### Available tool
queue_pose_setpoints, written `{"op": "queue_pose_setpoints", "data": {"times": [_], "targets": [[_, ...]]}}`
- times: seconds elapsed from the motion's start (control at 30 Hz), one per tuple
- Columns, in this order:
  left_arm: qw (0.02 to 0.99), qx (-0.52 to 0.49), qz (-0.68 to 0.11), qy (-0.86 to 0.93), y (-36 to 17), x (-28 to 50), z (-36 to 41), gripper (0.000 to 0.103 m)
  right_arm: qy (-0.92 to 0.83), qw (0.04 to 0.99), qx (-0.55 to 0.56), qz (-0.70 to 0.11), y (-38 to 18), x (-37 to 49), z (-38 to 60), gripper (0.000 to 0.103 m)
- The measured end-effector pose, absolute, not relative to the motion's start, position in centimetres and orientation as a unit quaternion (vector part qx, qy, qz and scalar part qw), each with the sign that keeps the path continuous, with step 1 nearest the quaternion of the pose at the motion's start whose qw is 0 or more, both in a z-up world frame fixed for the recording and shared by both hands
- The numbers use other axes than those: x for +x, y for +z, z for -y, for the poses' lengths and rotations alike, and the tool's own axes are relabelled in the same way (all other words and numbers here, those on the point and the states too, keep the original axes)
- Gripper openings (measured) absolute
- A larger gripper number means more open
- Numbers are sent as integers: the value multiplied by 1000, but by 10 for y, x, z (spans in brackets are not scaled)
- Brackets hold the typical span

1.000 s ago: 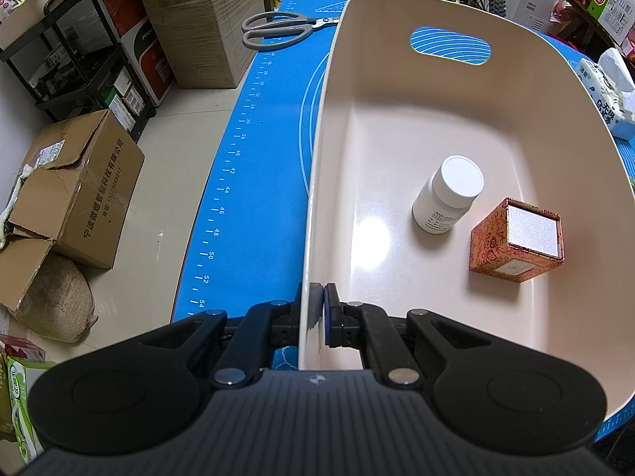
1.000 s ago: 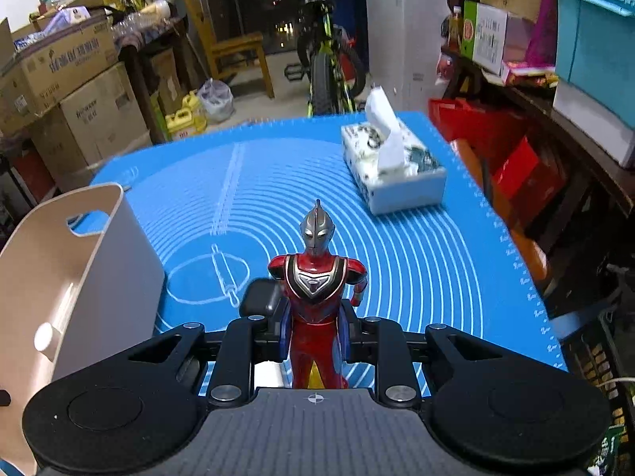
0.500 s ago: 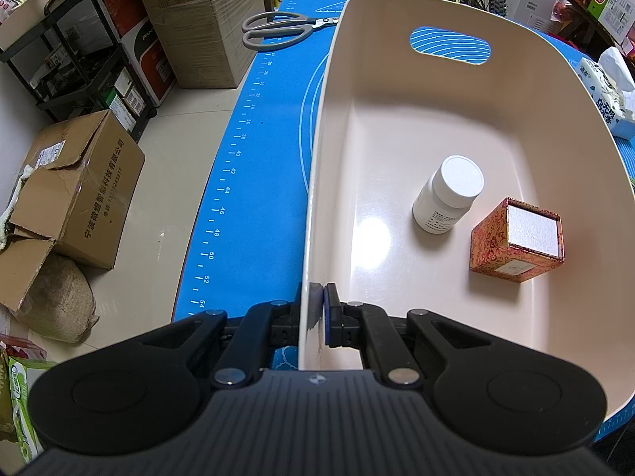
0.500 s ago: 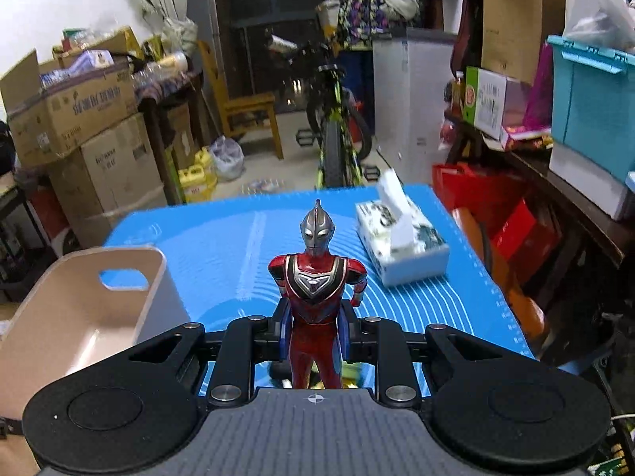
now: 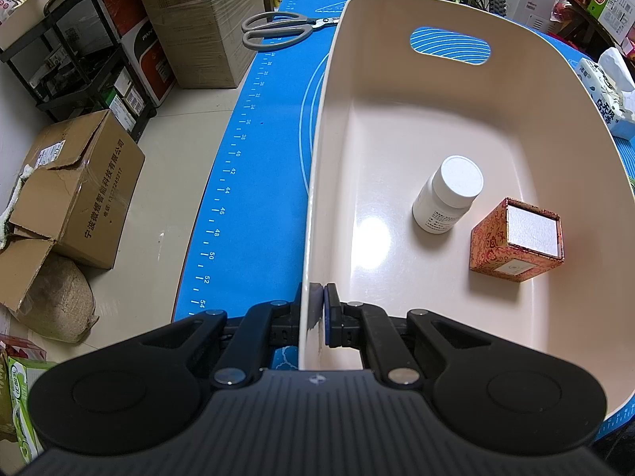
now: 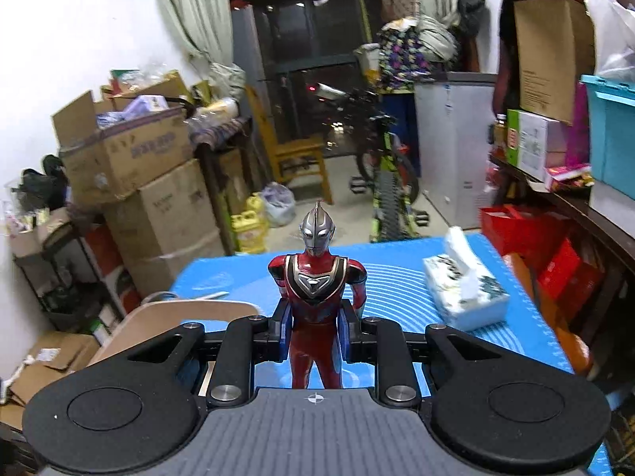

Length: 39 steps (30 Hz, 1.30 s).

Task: Organize rigid objects
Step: 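Lift the red action figure and lower it into the bin with the right gripper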

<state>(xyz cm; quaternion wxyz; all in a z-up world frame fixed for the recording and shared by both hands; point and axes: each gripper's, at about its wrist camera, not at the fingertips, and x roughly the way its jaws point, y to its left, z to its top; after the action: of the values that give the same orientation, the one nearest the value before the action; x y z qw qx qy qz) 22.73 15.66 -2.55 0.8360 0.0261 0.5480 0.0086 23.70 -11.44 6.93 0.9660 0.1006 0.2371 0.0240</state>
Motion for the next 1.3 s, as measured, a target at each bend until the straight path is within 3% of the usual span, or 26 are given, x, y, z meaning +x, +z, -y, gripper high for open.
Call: {"op": "queue_pose_setpoints", "data": {"times": [0.63, 1.3], "targets": [[836, 29, -547, 9, -25, 227, -156, 9, 131, 951, 83, -267, 60, 244, 17, 33], [836, 31, -548, 9, -25, 227, -155, 8, 193, 900, 6, -391, -2, 263, -56, 32]]}}
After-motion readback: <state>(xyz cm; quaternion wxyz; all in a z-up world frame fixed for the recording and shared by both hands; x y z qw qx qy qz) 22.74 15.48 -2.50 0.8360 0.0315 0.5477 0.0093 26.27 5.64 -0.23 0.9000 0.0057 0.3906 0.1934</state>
